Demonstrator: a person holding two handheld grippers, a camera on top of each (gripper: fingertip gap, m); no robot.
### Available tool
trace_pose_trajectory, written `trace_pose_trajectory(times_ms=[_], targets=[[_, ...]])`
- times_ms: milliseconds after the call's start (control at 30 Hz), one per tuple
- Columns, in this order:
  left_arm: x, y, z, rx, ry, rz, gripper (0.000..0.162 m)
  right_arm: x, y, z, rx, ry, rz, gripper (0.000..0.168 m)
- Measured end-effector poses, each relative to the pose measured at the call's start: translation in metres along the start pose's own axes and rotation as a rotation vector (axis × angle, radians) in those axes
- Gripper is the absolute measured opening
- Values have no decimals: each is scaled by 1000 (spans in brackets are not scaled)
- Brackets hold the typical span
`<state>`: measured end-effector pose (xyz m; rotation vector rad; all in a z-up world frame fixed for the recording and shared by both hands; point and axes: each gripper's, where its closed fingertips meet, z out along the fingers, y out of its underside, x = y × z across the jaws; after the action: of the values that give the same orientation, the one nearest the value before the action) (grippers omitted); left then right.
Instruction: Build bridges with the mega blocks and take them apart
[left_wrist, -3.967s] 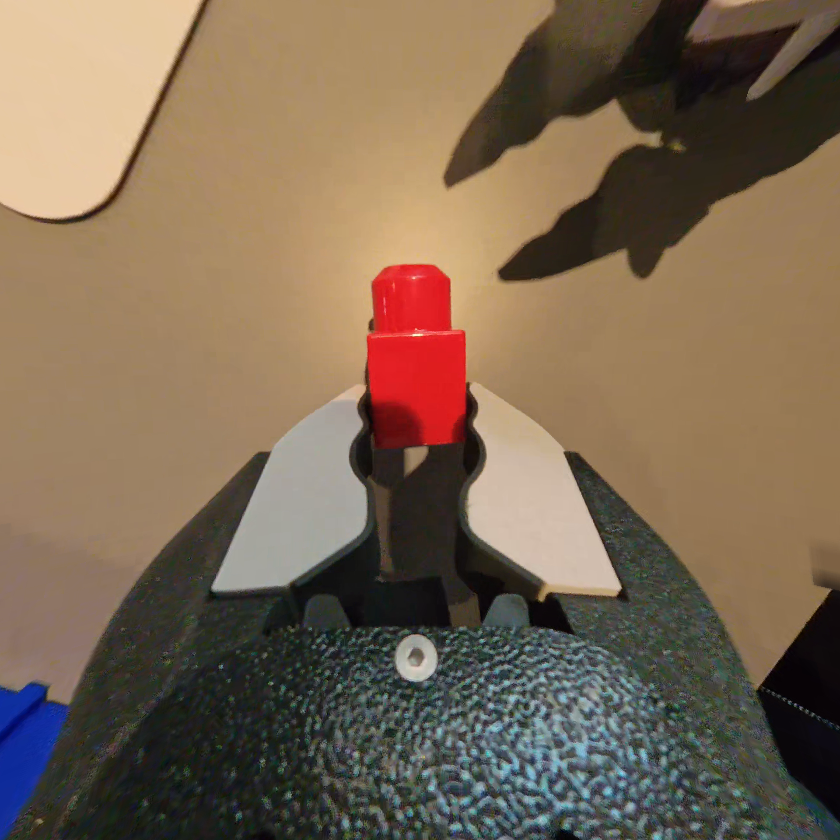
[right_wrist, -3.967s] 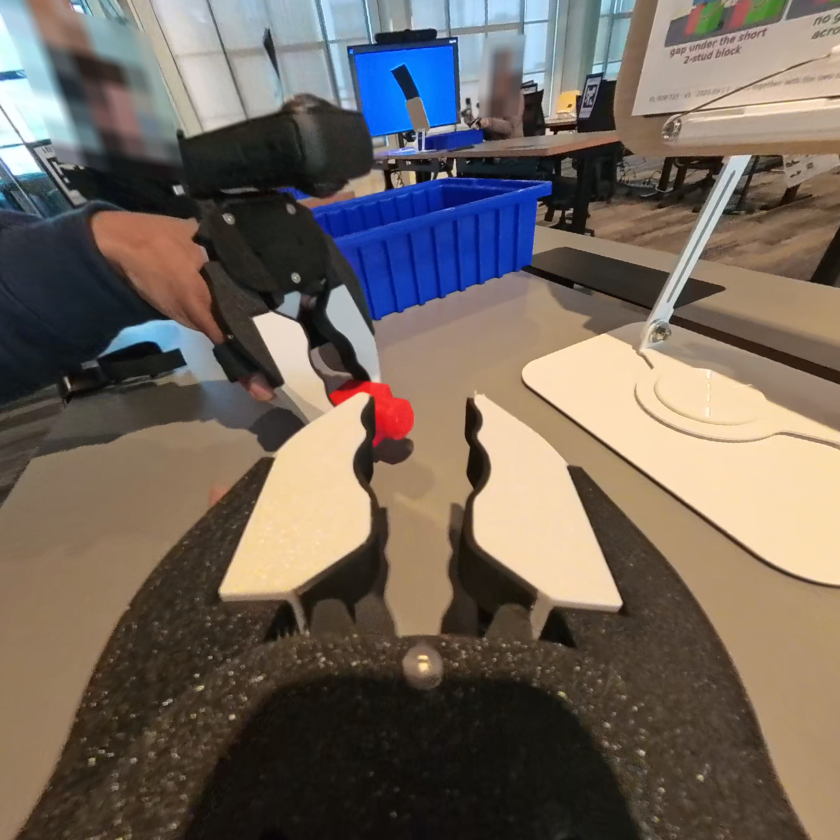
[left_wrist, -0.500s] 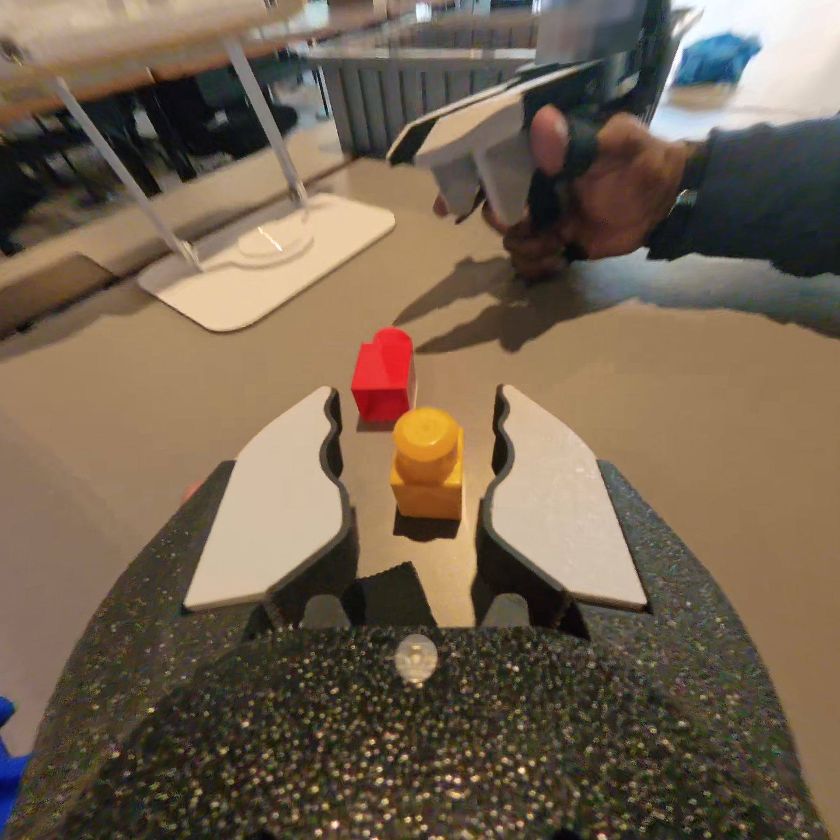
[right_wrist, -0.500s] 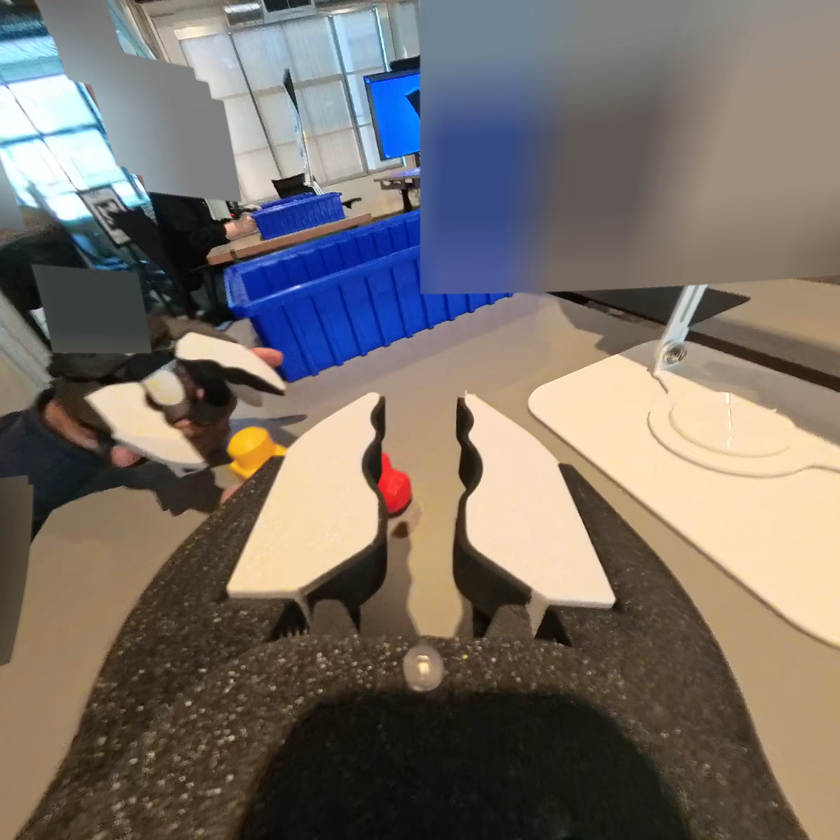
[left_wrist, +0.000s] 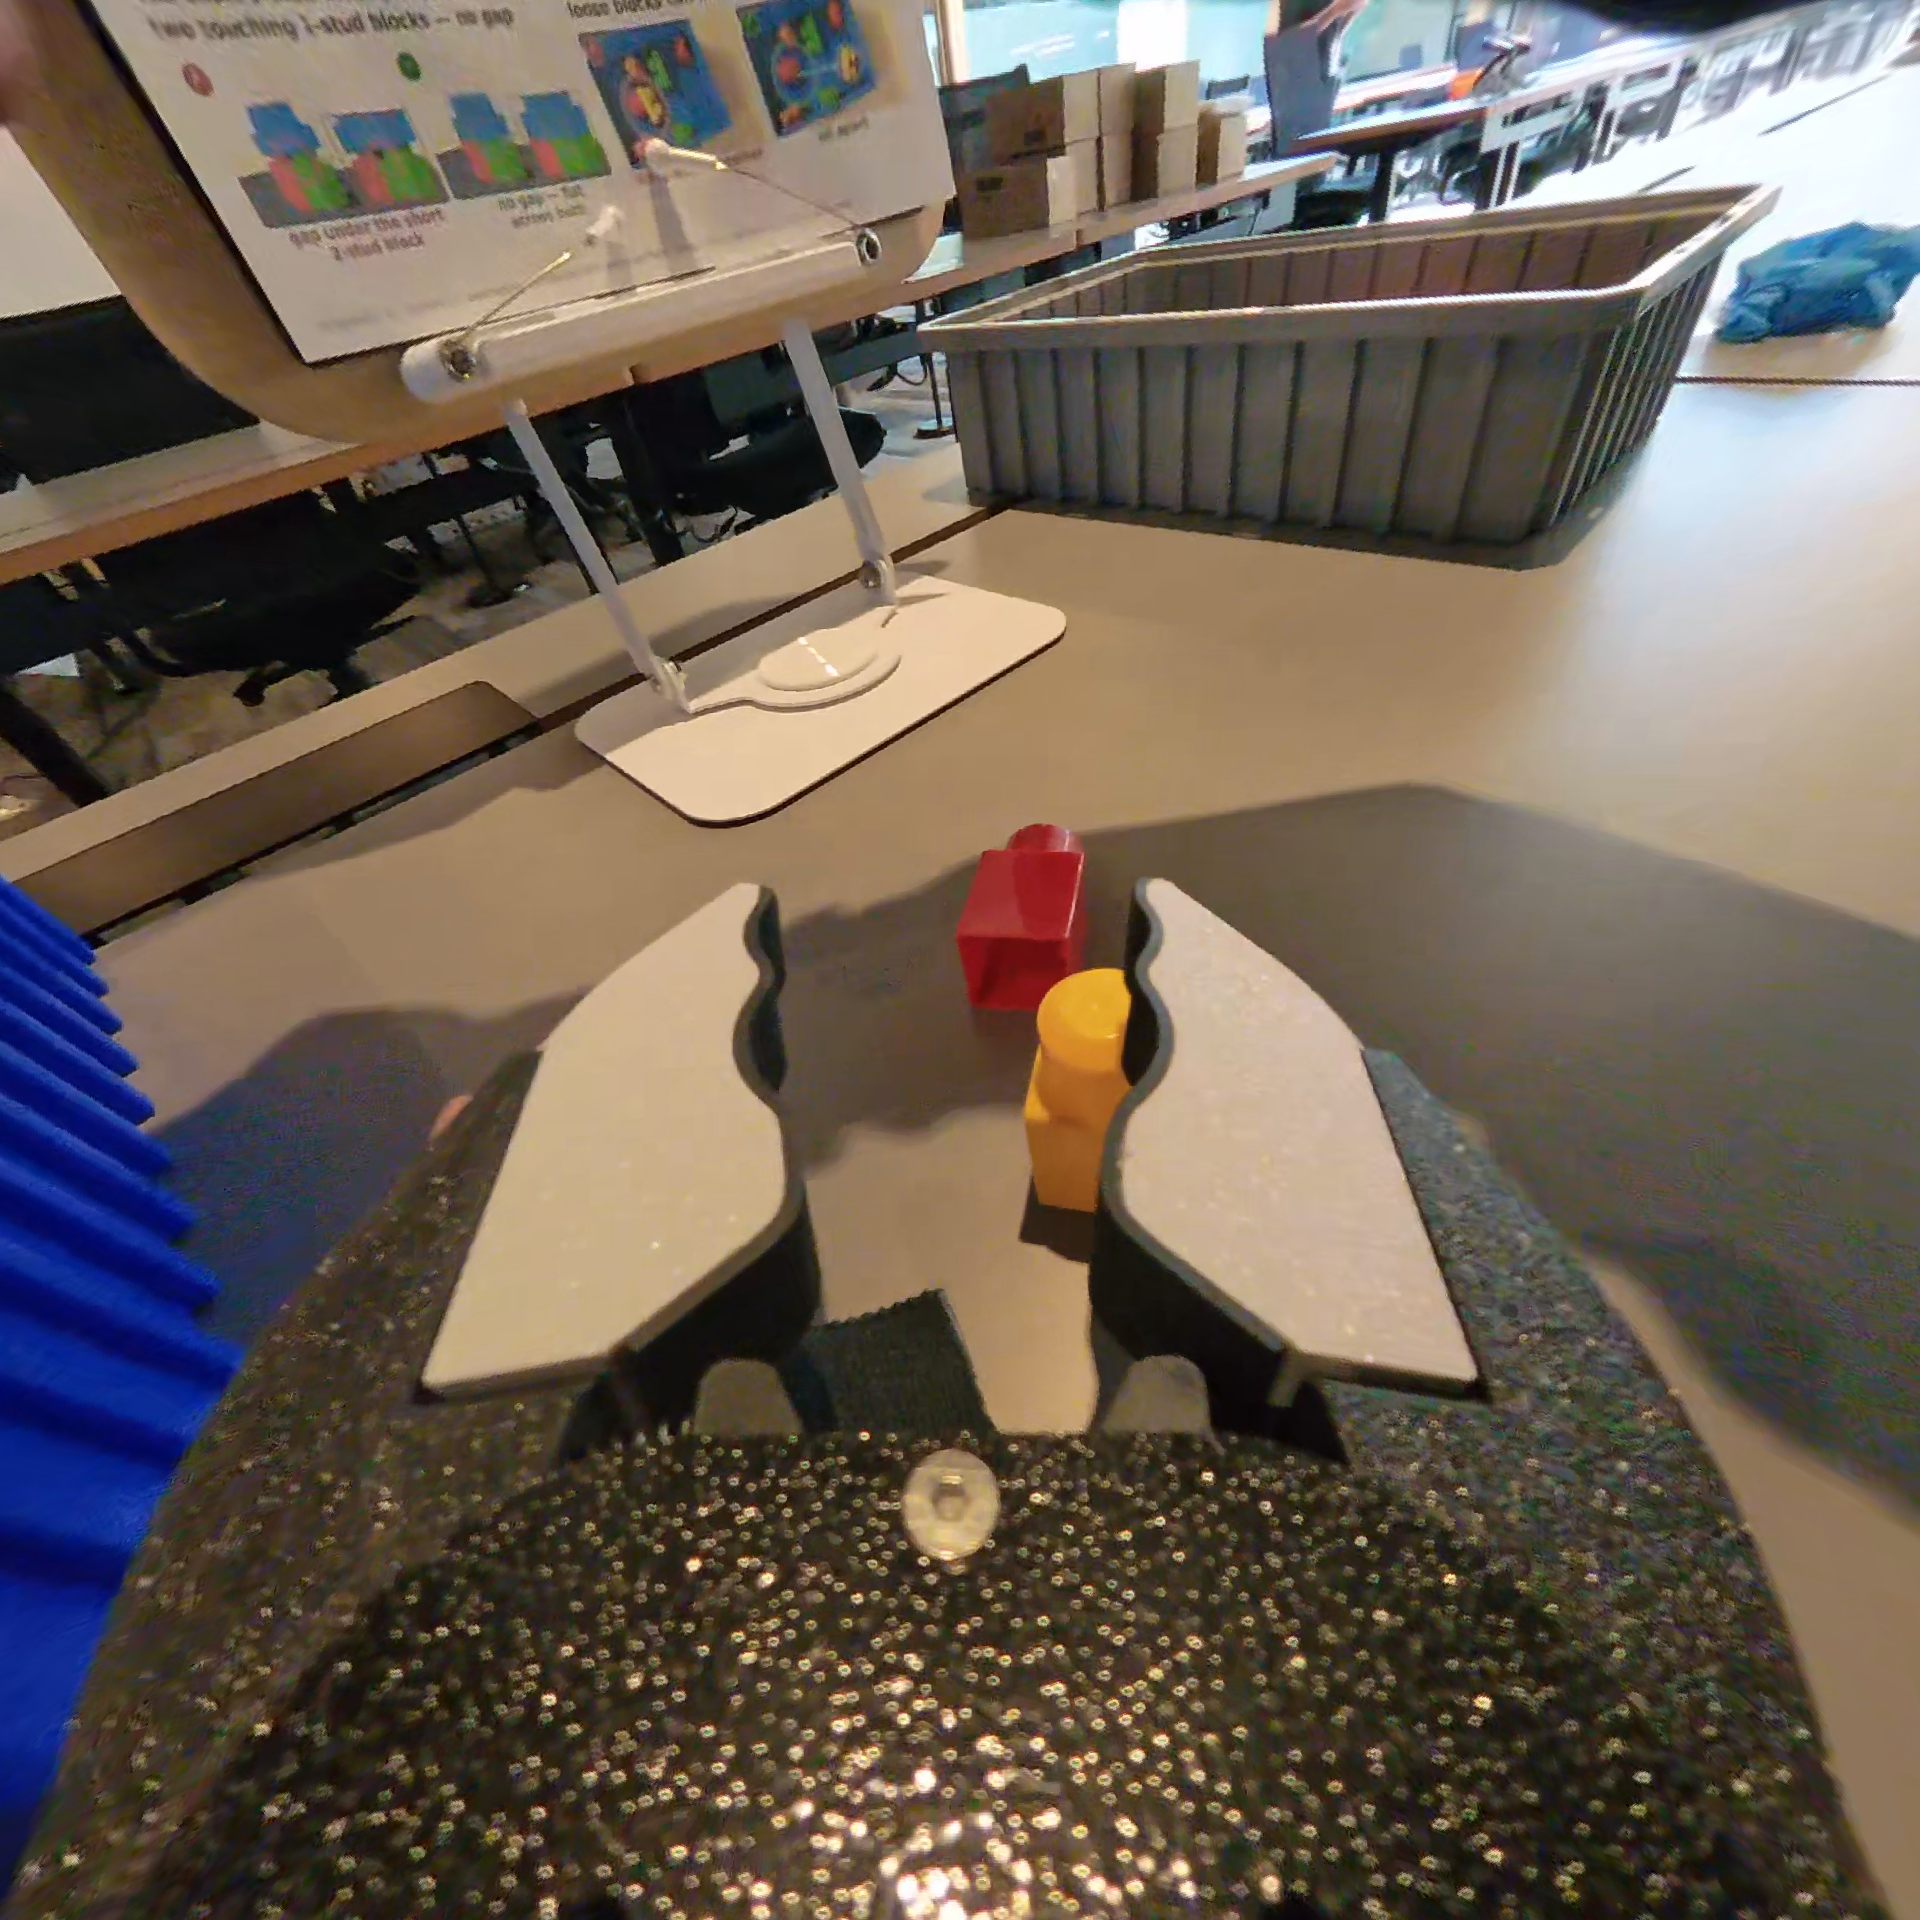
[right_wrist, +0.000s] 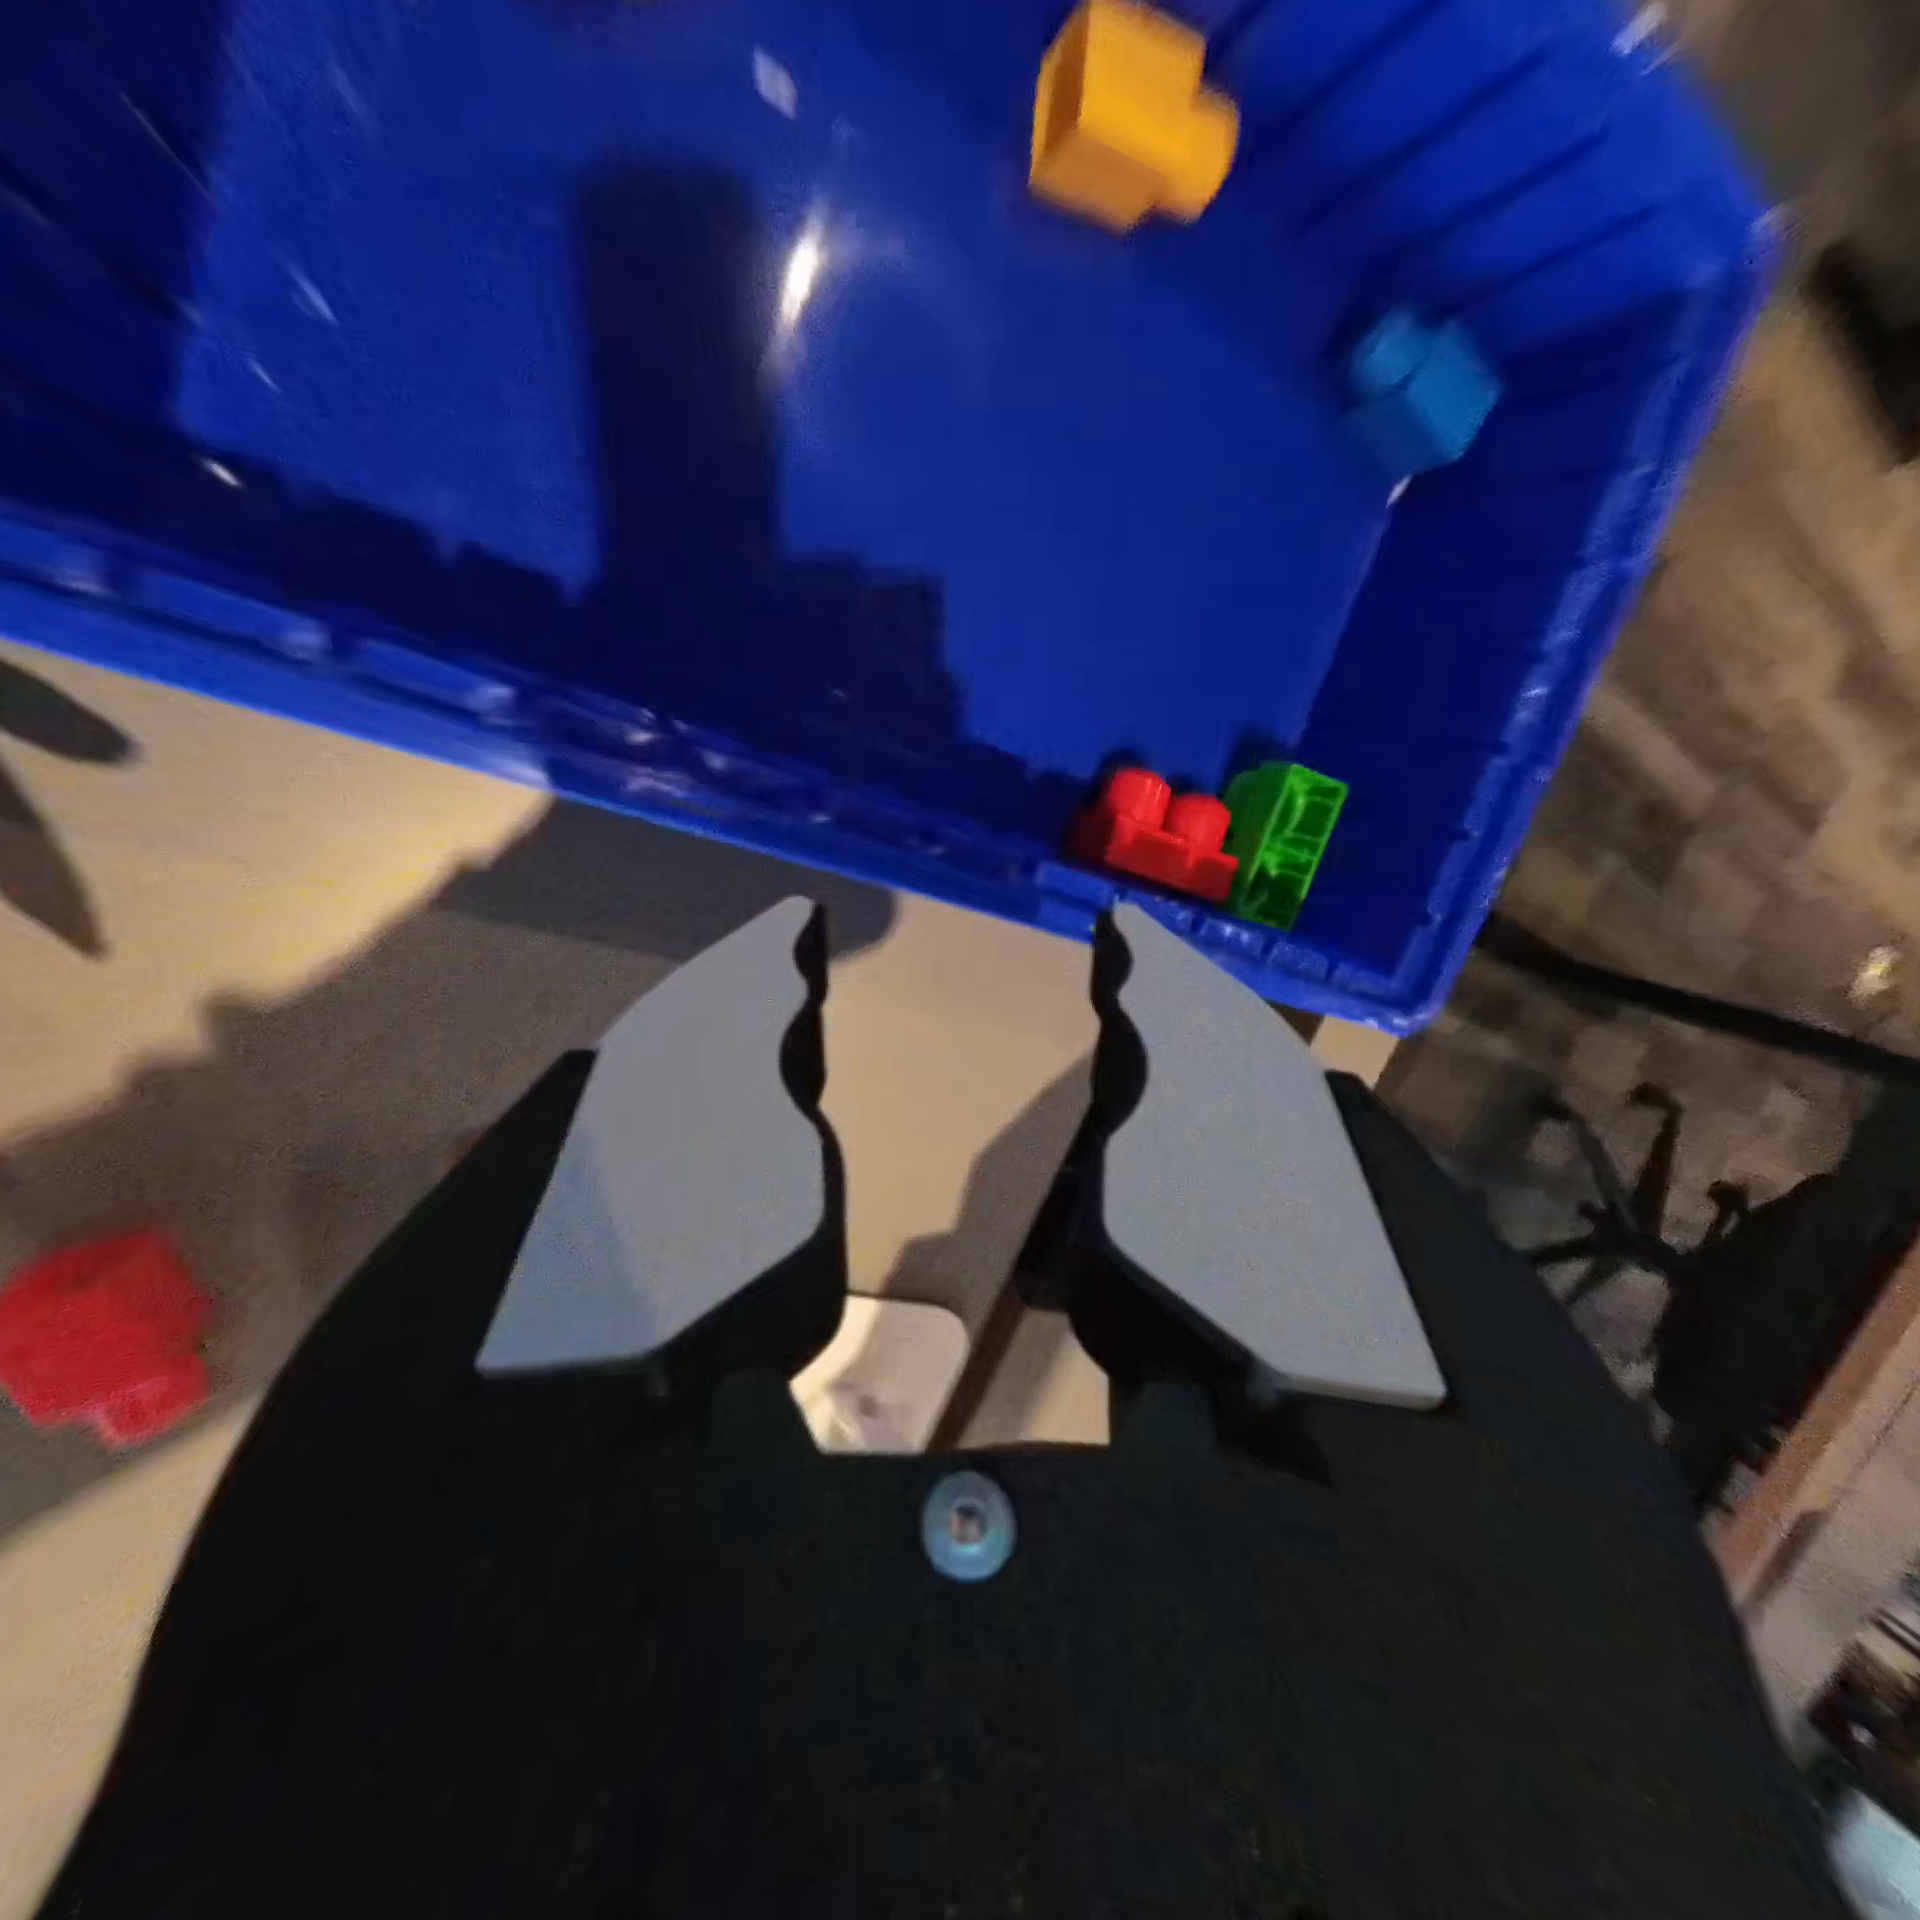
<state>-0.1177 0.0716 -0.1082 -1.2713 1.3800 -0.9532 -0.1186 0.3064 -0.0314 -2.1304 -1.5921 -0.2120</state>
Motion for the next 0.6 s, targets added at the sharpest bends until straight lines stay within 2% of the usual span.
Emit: trace_pose_trajectory(times_ms=[133, 233, 400, 600], targets=[[-4, 3, 0, -9, -16, -12, 63, 38, 8, 70, -273, -192, -66, 55], [-6, 3, -1, -3, -10, -43, 63, 54, 9, 103, -364, -293, -29, 51], [-2, 1, -2, 8, 26, -91, 64, 64, 10, 137, -431, -368, -11, 48], [2, -1, -2, 17, 59, -132, 63, 71, 36, 156, -581, -393, -32, 39]])
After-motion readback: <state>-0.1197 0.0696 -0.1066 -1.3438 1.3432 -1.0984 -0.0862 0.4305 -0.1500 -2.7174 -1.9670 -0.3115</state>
